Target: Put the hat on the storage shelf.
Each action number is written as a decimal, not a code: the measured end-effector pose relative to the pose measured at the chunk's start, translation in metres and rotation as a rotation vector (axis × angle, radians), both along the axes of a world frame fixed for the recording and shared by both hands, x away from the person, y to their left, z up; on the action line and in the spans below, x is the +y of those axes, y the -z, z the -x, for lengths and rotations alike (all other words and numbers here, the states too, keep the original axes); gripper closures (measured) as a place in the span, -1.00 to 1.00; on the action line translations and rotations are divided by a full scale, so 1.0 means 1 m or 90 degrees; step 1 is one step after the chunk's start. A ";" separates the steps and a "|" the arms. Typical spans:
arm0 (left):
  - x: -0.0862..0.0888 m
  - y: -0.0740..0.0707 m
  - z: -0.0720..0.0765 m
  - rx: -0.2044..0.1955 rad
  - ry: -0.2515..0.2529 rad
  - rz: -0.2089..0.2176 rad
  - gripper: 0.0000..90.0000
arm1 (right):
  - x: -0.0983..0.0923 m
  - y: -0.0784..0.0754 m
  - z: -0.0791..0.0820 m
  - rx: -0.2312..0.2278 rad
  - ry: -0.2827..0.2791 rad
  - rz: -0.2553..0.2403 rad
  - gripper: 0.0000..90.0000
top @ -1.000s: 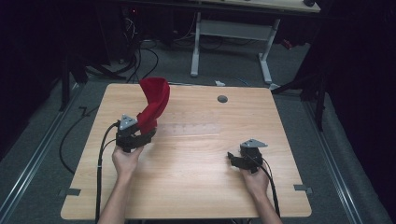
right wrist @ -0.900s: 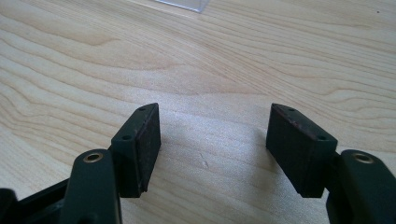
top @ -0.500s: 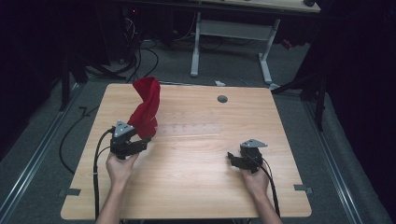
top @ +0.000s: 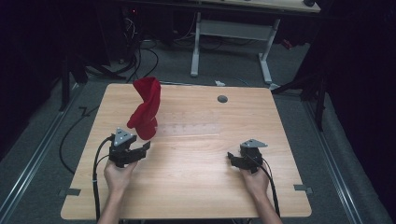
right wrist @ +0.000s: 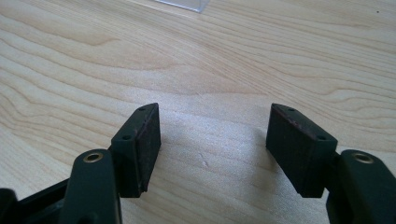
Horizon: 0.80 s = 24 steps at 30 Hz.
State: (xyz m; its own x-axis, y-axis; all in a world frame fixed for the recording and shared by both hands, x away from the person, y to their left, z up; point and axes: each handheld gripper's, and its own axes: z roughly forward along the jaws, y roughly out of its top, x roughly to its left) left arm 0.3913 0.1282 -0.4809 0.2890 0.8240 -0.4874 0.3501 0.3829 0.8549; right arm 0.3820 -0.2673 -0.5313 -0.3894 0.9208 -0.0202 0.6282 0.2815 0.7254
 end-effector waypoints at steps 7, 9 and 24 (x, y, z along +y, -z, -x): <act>-0.007 0.016 0.009 0.026 0.025 0.003 -0.19 | 0.000 0.000 0.000 0.000 0.000 -0.001 -0.21; -0.008 0.019 0.009 0.032 0.027 0.001 -0.19 | 0.000 0.000 0.000 0.001 0.000 0.000 -0.21; -0.026 0.065 0.002 0.076 0.027 -0.100 -0.28 | 0.000 0.000 0.000 0.001 0.000 0.000 -0.21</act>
State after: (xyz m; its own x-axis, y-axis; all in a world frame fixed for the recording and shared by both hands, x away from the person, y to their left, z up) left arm 0.3897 0.1022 -0.5462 0.2729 0.8812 -0.3860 0.4649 0.2305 0.8548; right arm 0.3820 -0.2673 -0.5312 -0.3890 0.9210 -0.0196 0.6289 0.2810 0.7249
